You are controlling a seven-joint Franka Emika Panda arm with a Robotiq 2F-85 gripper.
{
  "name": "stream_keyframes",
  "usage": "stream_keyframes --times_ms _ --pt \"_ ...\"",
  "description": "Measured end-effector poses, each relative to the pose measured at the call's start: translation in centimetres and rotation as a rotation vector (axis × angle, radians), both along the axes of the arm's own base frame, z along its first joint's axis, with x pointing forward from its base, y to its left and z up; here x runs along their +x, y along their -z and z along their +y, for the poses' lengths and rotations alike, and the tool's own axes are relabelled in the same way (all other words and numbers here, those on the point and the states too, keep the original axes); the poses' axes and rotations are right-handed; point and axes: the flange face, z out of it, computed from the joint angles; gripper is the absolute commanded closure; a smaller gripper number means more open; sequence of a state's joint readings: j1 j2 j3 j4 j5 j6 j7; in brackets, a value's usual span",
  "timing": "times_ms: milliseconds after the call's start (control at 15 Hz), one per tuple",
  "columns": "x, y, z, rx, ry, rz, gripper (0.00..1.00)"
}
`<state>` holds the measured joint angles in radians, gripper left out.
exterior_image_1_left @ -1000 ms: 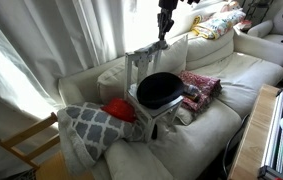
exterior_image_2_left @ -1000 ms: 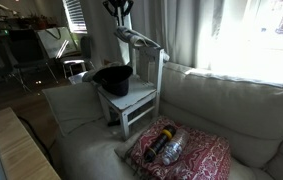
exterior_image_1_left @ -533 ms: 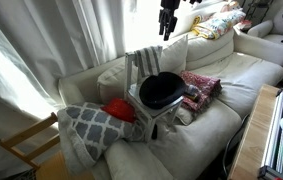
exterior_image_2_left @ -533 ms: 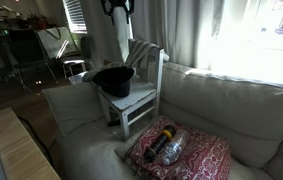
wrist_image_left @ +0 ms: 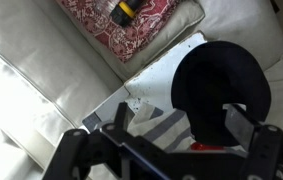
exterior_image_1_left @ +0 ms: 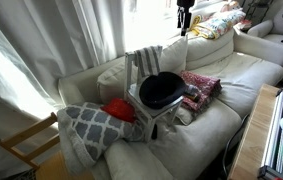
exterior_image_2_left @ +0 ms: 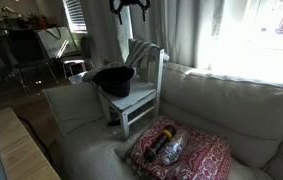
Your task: Hang the striped towel and black hat on the backrest of the white chair.
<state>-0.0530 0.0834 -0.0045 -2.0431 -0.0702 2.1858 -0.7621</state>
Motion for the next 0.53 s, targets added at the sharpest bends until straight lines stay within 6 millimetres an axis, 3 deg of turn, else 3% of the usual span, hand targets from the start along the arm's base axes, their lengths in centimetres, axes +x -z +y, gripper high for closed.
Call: stream_keyframes --times_ms 400,533 --pt "-0.4 0.1 -0.6 0.004 0.03 0.008 0.0" --pt "-0.8 1.8 -1.3 0.067 0.059 0.053 0.0"
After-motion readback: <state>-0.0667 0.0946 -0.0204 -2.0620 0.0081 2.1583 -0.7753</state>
